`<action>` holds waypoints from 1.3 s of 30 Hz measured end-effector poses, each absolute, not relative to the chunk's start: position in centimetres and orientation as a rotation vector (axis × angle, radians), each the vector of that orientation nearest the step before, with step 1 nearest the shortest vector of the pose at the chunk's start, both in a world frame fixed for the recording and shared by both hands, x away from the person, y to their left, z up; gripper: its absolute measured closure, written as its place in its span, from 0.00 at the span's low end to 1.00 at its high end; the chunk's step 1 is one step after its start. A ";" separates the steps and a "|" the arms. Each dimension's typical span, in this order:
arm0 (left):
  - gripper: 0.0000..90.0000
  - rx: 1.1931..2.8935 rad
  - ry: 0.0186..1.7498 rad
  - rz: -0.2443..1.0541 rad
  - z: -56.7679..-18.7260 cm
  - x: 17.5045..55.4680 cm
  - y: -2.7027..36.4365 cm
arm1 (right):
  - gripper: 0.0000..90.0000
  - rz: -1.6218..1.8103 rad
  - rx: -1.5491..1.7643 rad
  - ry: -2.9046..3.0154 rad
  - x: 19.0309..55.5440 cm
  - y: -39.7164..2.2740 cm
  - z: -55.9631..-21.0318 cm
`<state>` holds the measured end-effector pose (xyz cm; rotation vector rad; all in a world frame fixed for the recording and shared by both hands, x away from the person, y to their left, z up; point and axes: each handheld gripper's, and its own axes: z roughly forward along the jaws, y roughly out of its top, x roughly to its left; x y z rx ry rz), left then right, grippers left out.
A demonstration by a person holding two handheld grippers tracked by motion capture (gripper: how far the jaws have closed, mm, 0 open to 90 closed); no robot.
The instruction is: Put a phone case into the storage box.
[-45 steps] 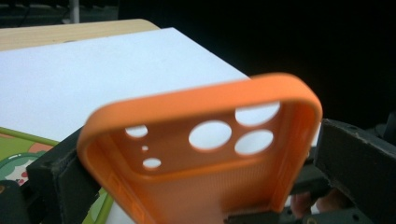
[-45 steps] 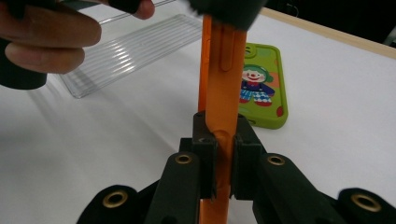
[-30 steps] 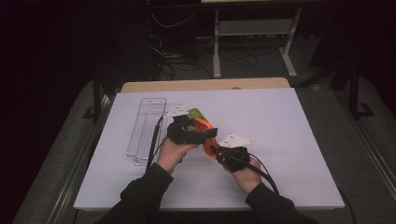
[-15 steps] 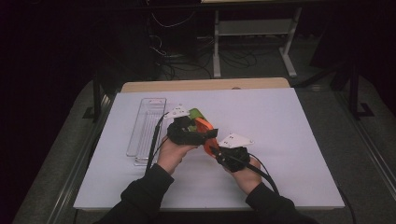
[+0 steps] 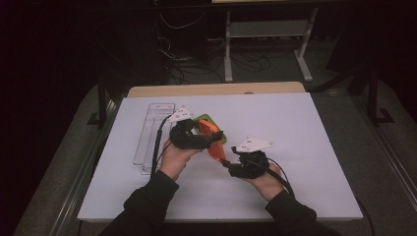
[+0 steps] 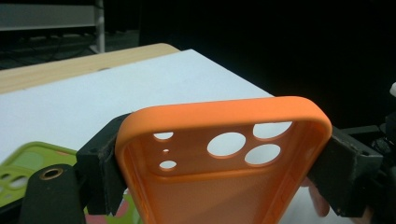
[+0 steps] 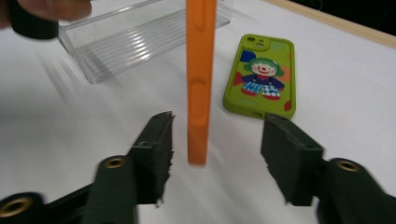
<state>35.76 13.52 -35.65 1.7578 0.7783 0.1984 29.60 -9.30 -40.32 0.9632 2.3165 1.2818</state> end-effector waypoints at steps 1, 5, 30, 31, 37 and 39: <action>0.18 1.754 0.779 0.203 -35.5 35.7 13.6 | 0.38 1.279 0.974 2.331 29.6 -9.5 -40.3; 0.18 1.740 0.779 0.235 -34.8 35.8 14.2 | 0.28 1.265 0.993 2.336 29.7 -10.4 -40.4; 0.18 1.708 0.819 0.363 -29.3 39.9 19.2 | 0.00 1.342 1.000 2.300 28.9 -17.4 -42.1; 0.18 1.700 0.821 0.365 -29.0 40.1 19.5 | 0.00 1.341 1.011 2.297 28.9 -17.7 -42.2; 0.18 1.696 0.830 0.430 -27.6 41.4 20.7 | 0.00 1.313 1.047 2.274 28.5 -19.3 -42.9; 0.18 1.695 0.842 0.447 -27.4 41.9 21.1 | 0.00 1.315 1.044 2.273 28.5 -19.6 -43.0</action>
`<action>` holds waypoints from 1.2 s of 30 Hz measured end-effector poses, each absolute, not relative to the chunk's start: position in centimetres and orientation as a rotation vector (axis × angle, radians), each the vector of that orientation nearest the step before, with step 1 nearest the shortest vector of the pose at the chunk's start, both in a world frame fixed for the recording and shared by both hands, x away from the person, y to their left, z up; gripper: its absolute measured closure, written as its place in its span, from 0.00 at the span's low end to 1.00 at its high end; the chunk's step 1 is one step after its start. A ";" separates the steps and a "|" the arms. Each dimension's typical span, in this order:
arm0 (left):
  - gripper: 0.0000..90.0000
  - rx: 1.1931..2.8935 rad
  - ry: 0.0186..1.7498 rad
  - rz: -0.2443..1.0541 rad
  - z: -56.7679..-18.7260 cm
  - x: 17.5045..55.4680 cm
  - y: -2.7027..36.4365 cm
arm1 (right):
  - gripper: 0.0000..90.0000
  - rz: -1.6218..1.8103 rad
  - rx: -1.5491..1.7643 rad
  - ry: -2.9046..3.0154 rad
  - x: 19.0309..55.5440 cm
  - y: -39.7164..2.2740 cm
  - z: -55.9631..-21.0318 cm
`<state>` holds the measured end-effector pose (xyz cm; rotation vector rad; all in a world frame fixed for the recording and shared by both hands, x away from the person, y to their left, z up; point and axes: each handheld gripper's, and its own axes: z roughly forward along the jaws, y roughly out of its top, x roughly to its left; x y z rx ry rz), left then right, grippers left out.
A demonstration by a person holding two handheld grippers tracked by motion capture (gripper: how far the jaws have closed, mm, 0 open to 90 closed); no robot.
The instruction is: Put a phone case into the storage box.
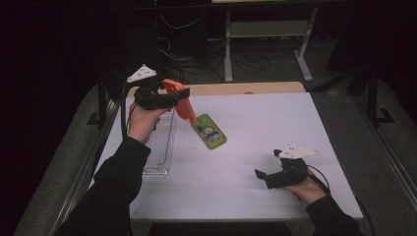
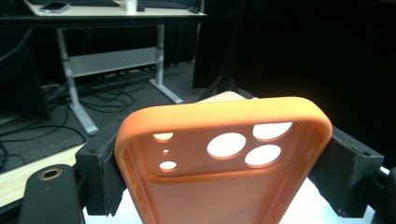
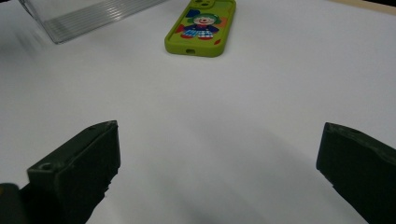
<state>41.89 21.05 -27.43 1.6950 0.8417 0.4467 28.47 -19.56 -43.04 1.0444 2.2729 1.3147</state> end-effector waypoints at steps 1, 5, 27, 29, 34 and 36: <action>0.18 1.692 0.850 0.458 -27.4 42.1 21.2 | 0.00 1.314 1.052 2.272 28.4 -19.6 -43.1; 0.18 1.686 0.898 0.514 -27.5 43.2 21.7 | 0.00 1.315 1.058 2.269 28.4 -19.8 -43.1; 0.18 1.653 1.233 0.826 -30.9 48.5 24.4 | 0.00 1.305 1.040 2.251 28.3 -19.7 -42.8; 0.18 1.667 1.254 0.818 -31.5 49.0 24.6 | 0.00 1.306 1.028 2.247 28.3 -19.7 -42.8; 0.18 1.675 1.293 0.820 -32.7 49.8 24.6 | 0.00 1.306 1.039 2.249 28.1 -19.7 -42.7; 0.18 1.679 1.302 0.830 -32.9 50.0 24.6 | 0.00 1.306 1.035 2.244 28.1 -19.7 -42.7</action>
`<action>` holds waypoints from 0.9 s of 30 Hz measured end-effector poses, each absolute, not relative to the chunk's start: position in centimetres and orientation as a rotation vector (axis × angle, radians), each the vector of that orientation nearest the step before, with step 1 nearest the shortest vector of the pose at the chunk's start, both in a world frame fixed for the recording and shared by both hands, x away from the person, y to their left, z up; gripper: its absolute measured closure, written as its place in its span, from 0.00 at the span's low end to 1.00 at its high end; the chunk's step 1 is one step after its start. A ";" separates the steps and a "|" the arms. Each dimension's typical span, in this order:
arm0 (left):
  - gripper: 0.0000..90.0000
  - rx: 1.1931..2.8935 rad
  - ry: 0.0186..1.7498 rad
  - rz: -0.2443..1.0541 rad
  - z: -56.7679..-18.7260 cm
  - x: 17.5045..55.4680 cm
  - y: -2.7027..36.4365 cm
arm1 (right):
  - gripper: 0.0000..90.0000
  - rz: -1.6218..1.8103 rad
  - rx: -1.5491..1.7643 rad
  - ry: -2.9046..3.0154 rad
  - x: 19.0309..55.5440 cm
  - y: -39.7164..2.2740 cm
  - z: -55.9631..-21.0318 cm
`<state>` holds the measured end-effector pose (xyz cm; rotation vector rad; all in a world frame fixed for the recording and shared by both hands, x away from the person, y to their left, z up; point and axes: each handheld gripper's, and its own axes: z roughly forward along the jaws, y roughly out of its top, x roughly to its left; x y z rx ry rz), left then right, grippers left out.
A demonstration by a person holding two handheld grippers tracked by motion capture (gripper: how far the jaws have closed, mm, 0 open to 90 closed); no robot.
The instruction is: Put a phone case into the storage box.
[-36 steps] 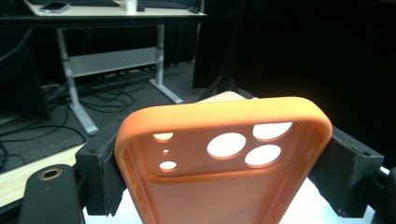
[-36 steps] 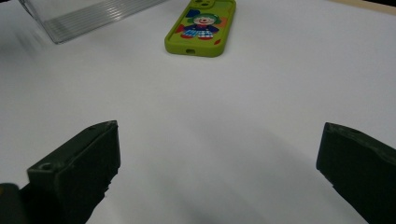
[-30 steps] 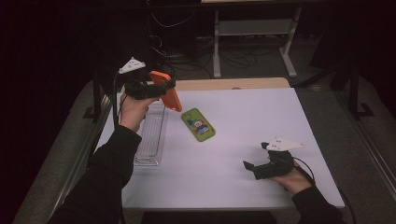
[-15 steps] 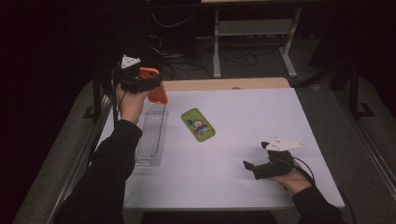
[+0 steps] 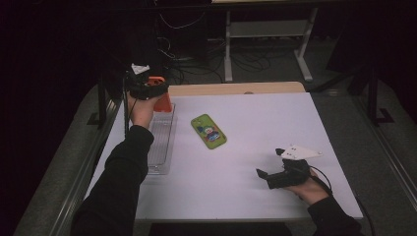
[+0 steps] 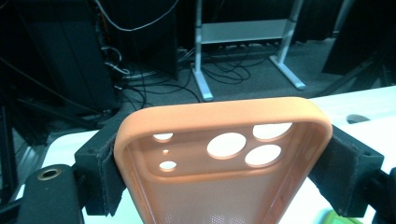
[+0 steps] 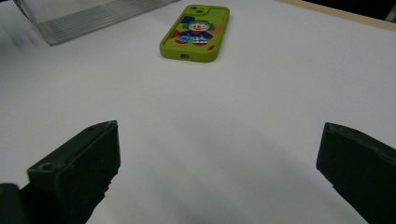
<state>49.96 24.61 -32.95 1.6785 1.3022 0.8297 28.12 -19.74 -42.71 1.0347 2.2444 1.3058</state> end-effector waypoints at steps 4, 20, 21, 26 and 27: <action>0.17 1.668 1.308 0.833 -33.6 50.4 24.4 | 0.00 1.307 1.034 2.248 28.1 -19.7 -42.7; 0.17 1.717 1.346 0.826 -36.4 51.0 24.1 | 0.00 1.301 1.022 2.250 27.9 -19.7 -42.7; 0.17 1.710 1.349 0.824 -36.5 51.0 24.0 | 0.00 1.301 1.019 2.251 27.9 -19.7 -42.7; 0.16 1.700 1.362 0.817 -36.9 51.2 24.1 | 0.00 1.302 1.014 2.246 28.0 -19.8 -42.7; 0.16 1.701 1.372 0.817 -36.9 51.2 24.1 | 0.00 1.302 1.024 2.249 27.9 -19.7 -42.7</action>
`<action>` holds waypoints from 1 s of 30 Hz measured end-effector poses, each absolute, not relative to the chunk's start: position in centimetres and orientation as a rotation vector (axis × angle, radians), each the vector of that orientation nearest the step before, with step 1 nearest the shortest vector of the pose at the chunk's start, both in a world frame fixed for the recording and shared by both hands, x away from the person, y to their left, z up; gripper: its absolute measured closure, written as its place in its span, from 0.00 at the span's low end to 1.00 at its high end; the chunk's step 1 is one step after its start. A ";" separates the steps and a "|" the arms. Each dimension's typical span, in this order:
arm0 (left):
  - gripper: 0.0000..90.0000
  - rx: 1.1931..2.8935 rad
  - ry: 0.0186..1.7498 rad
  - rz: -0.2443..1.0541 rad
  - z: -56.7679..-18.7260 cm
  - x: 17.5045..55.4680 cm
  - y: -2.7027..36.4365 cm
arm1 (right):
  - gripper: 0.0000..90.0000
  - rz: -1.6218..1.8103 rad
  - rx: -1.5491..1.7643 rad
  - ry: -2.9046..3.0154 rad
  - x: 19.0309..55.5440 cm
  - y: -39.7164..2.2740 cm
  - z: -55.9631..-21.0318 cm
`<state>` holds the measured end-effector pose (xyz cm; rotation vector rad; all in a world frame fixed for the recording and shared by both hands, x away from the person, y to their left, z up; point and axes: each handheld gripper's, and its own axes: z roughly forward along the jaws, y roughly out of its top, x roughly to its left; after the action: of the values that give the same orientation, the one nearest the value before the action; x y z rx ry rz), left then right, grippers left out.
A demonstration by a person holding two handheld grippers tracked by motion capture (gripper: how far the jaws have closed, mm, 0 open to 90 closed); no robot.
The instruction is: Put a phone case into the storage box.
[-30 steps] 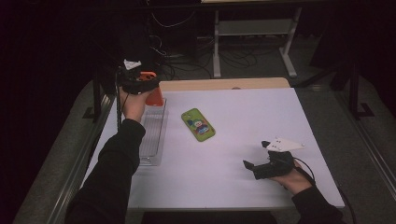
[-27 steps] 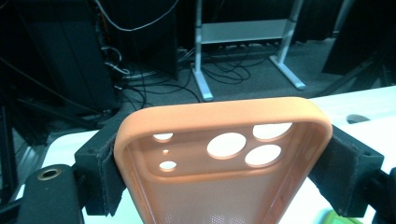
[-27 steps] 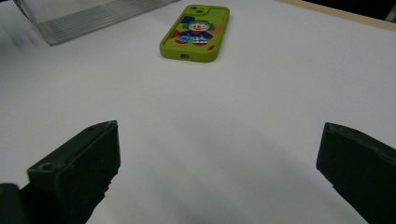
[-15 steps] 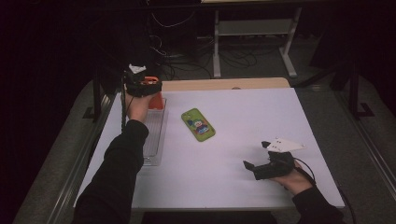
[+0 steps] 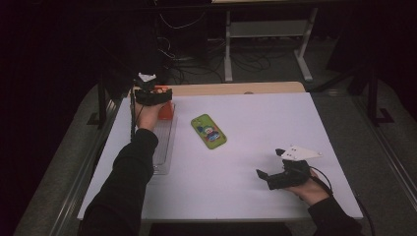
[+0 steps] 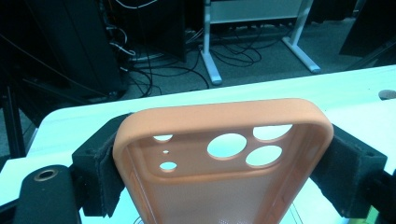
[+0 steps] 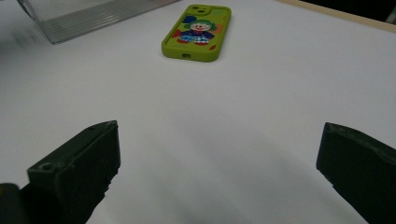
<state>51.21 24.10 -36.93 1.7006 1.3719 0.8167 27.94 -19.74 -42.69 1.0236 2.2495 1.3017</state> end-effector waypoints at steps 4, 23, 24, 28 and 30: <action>0.16 1.680 1.384 0.813 -37.0 51.3 24.1 | 0.00 1.303 1.008 2.244 28.0 -19.8 -42.7; 0.00 1.667 1.362 0.763 -36.5 51.1 24.8 | 0.00 1.303 1.003 2.245 28.0 -19.7 -42.6; 0.00 1.675 1.368 0.756 -36.4 50.9 24.9 | 0.00 1.303 1.018 2.248 27.9 -19.7 -42.6; 0.00 1.682 1.353 0.737 -35.3 50.0 25.3 | 0.00 1.305 1.026 2.246 27.9 -19.7 -42.6; 0.00 1.707 1.342 0.719 -34.7 49.3 25.4 | 0.00 1.304 1.018 2.241 28.0 -19.8 -42.6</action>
<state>49.34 25.42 -34.69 1.7067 1.3424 0.7190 28.01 -19.75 -42.63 1.0177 2.2411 1.3044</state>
